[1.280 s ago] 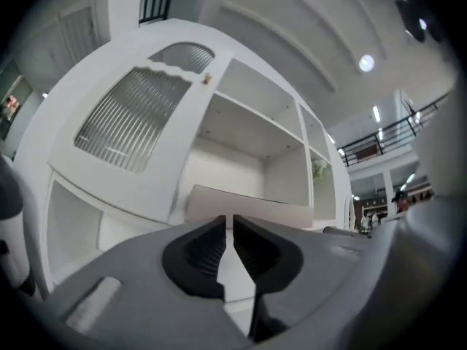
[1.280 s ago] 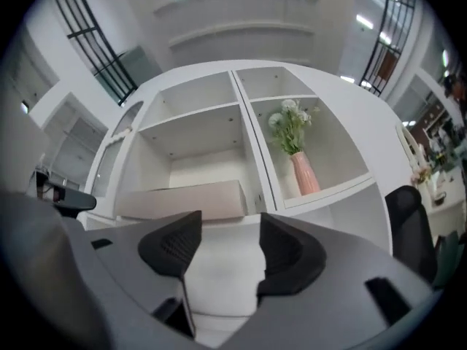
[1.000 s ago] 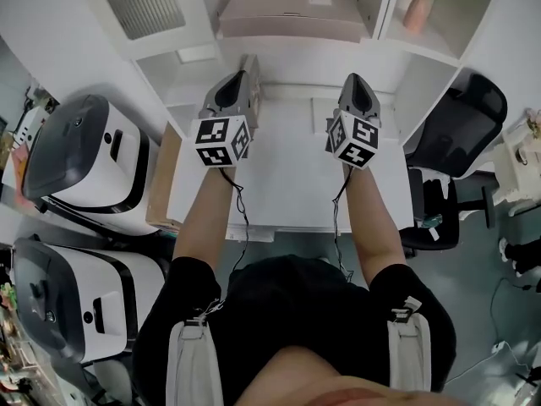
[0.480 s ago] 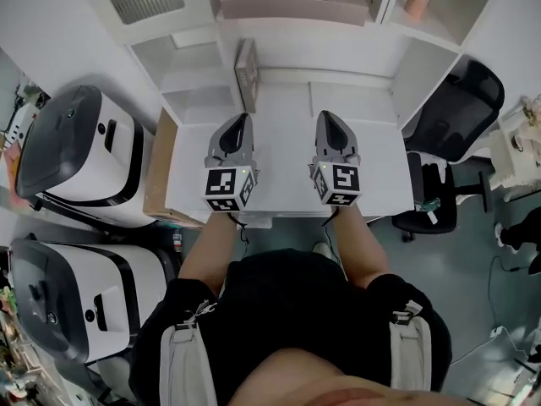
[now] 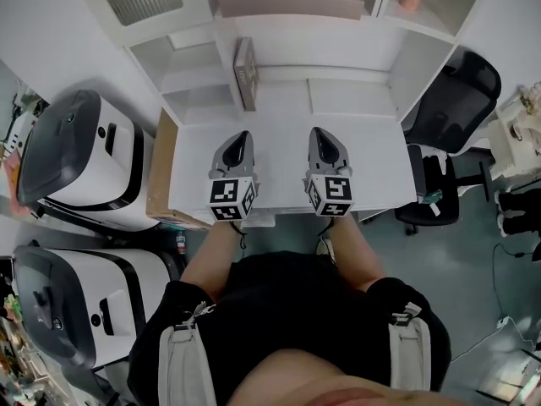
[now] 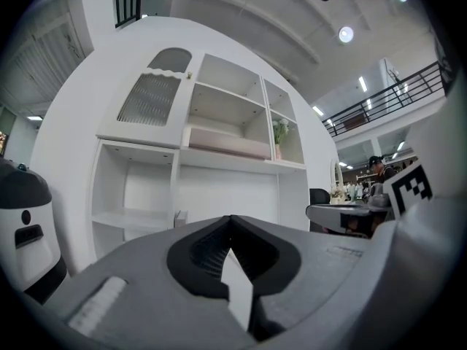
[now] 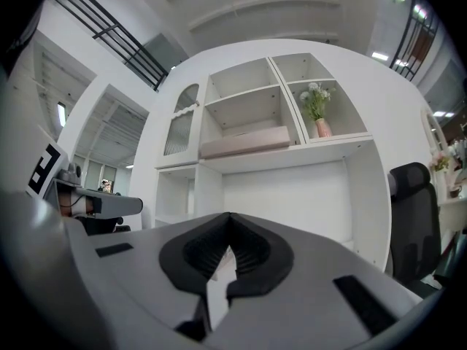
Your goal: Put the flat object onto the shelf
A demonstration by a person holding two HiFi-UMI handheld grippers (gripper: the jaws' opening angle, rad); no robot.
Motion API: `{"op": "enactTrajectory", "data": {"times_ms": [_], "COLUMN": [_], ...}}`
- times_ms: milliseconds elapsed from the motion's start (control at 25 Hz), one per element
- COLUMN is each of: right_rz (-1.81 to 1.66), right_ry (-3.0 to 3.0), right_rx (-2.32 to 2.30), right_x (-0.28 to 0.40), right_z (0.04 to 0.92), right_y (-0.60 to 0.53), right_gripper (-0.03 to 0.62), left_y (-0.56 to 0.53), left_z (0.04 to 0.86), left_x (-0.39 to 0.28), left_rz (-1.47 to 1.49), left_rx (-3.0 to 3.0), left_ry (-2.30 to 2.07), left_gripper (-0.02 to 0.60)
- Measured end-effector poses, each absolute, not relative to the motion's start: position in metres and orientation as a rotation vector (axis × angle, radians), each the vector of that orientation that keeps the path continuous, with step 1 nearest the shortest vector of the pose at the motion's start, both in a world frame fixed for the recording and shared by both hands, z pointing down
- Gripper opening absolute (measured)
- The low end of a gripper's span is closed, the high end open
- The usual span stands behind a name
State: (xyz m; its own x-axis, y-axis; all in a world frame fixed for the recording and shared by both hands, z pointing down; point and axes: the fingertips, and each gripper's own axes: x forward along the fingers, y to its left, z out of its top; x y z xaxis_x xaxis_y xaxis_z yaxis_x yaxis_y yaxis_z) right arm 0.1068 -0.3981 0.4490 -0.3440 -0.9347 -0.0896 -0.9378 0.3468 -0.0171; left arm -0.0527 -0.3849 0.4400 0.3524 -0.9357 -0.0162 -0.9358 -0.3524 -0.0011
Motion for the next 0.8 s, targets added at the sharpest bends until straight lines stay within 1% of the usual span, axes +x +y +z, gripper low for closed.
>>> {"op": "enactTrajectory", "data": {"times_ms": [480, 800], "right_rz": [0.073, 0.072], "right_ry": [2.515, 2.512], "right_rx": [-1.744, -1.738], "right_x": [0.1, 0.099], "right_z": [0.446, 0.442], "right_y": [-0.393, -0.393], "right_gripper": [-0.002, -0.002], "left_y": [-0.379, -0.379], "left_z": [0.429, 0.425], "left_x": [-0.057, -0.055], "left_rz": [0.131, 0.13], "left_rx": [-2.596, -2.601], "left_ry": [1.785, 1.774], "left_gripper": [0.017, 0.017]}}
